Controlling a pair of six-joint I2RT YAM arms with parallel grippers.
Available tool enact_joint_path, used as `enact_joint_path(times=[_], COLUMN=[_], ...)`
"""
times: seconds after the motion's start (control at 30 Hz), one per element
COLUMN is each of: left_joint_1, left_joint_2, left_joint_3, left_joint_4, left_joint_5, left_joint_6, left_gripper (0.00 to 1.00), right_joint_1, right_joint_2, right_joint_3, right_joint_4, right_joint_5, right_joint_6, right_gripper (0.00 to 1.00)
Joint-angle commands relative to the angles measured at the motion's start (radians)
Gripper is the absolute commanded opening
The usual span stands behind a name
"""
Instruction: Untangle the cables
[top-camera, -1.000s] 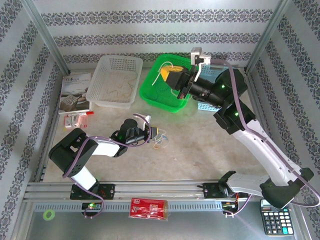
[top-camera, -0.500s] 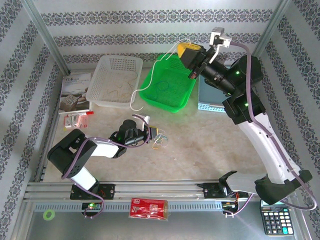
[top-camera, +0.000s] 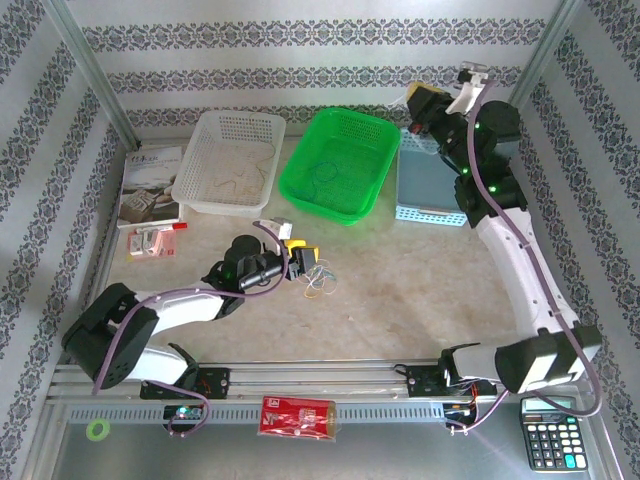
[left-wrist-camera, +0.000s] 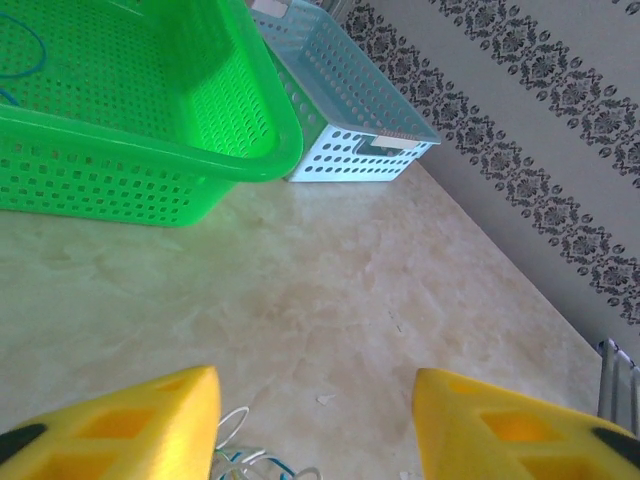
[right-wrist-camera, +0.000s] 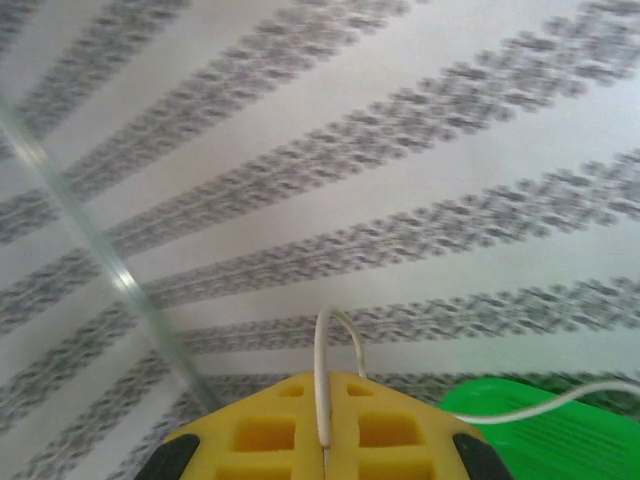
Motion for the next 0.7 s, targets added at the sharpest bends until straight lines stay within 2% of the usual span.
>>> enact_joint_path(times=[0.0,0.17,0.4,0.47,0.57,0.67], left_joint_1=[-0.012,-0.012,-0.012,-0.013,-0.013,-0.012], left_joint_2=[-0.062,-0.136,-0.244,-0.276,-0.324,-0.359], left_joint_3=[0.025,0.033,0.043,0.041,0.035,0.030], left_joint_4=[-0.085,-0.134,-0.203,-0.227,-0.256,-0.281], left_joint_5=[-0.026,-0.042,-0.066,-0.078,-0.098,-0.112], left_joint_6=[0.016,0.019,0.021,0.027,0.032,0.040], left_gripper=[0.58,0.65,0.76,0.81,0.99,1.00], right_joint_1=[-0.053,-0.106,-0.133,-0.135,-0.140,-0.144], right_joint_2=[0.038,0.105,0.192,0.204,0.211,0.216], right_joint_3=[-0.022,-0.036,-0.092,-0.114,-0.141,-0.154], right_joint_4=[0.050,0.059,0.094,0.109,0.127,0.129], right_joint_5=[0.081,0.176,0.234,0.244,0.251,0.260], right_joint_6=[0.034,0.045,0.074,0.079,0.080,0.071], right_gripper=[0.00,0.00,0.00,0.00,0.00,0.00])
